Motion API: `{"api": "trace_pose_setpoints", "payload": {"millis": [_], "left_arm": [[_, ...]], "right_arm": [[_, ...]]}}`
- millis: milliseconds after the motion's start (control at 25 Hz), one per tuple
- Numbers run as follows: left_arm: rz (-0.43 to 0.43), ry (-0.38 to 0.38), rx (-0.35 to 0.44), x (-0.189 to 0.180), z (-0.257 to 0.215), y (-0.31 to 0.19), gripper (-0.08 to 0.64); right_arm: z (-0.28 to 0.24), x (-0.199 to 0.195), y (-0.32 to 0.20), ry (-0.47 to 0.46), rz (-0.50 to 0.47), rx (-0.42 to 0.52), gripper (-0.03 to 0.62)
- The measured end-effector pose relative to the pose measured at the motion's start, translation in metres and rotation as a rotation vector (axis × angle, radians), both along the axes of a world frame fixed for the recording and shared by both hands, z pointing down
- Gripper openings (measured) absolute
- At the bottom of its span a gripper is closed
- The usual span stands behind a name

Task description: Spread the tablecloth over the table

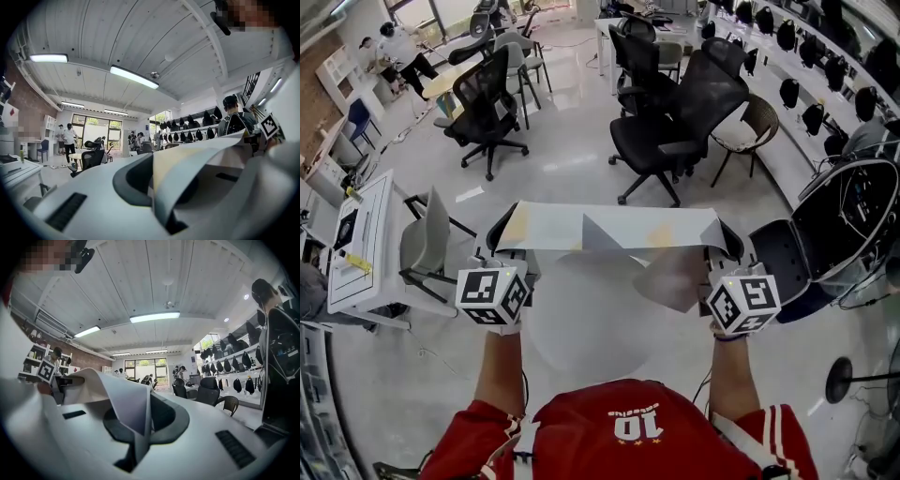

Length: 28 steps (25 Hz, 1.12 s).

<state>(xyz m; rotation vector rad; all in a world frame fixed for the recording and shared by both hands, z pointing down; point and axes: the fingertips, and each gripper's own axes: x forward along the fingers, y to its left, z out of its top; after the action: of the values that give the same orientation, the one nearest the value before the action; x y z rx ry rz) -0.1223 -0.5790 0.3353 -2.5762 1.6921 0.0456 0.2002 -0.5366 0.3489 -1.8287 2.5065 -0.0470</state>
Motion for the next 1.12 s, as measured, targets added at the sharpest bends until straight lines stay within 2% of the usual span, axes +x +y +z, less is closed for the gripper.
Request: {"api": "trace_pose_setpoints", "payload": {"millis": [800, 1120], "left_arm": [[0.017, -0.040, -0.159, -0.023, 0.072, 0.073, 0.009], [0.031, -0.056, -0.188, -0.034, 0.107, 0.106, 0.009]], "right_arm": [[0.072, -0.019, 0.069, -0.002, -0.019, -0.162, 0.017], [0.103, -0.029, 0.104, -0.018, -0.008, -0.213, 0.017]]}}
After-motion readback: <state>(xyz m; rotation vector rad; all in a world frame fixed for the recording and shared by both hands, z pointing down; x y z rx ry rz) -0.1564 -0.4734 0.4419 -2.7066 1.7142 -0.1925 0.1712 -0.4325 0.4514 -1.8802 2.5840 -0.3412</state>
